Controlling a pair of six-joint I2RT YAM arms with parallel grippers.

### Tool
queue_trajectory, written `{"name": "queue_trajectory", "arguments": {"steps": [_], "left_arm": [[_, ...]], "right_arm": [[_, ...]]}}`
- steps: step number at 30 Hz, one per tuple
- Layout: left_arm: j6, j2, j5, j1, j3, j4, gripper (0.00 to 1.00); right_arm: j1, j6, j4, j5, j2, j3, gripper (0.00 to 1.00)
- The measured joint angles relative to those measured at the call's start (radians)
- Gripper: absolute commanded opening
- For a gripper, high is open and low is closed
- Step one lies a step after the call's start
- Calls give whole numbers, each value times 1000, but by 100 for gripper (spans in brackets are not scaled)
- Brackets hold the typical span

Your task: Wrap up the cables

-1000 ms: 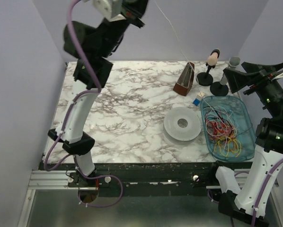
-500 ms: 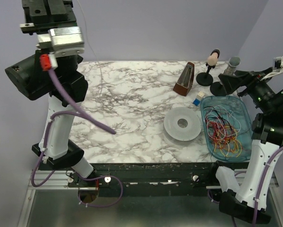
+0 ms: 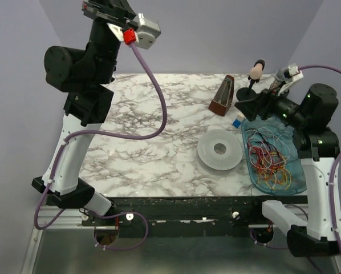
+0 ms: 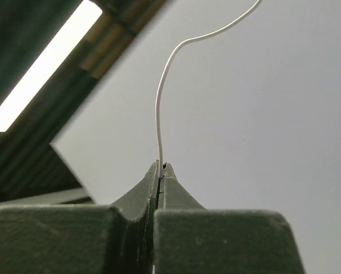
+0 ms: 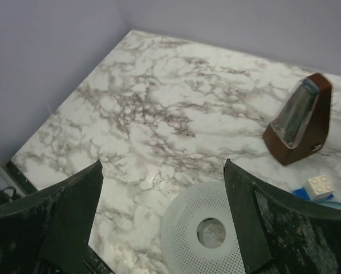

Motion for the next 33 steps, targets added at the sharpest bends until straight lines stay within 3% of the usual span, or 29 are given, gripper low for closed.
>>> {"name": "queue_trajectory", "arguments": {"steps": [3,10,13,15,20,25,26,27,28,33], "left_arm": [[-90,-49,-11,15,-101,-208,0],[-461,-98,53,91,-443,-661,0],[-618,-100,99,115,-618,-778,0],[-729,-103,134,129,-729,-856,0],[-926,-149,172,151,-868,-972,0],[-1038,-249,171,169,-922,-1003,0],[-1054,-266,171,172,-925,-1003,0],[-1089,-285,171,177,-925,-1002,0],[-1092,-285,172,177,-925,-1001,0],[-1100,-283,171,187,-923,-1003,0]], "right_arm": [[116,-30,-50,65,57,29,93],[191,8,-109,237,105,-53,87],[305,31,-139,341,141,-99,100],[405,47,-167,415,176,-137,100],[660,109,-234,641,248,-225,100],[996,194,-301,979,337,-220,100],[1060,219,-328,1058,382,-203,100],[1210,316,-442,1296,597,-109,100],[1210,316,-442,1296,597,-109,100],[1262,518,-644,1582,904,-30,100]]}}
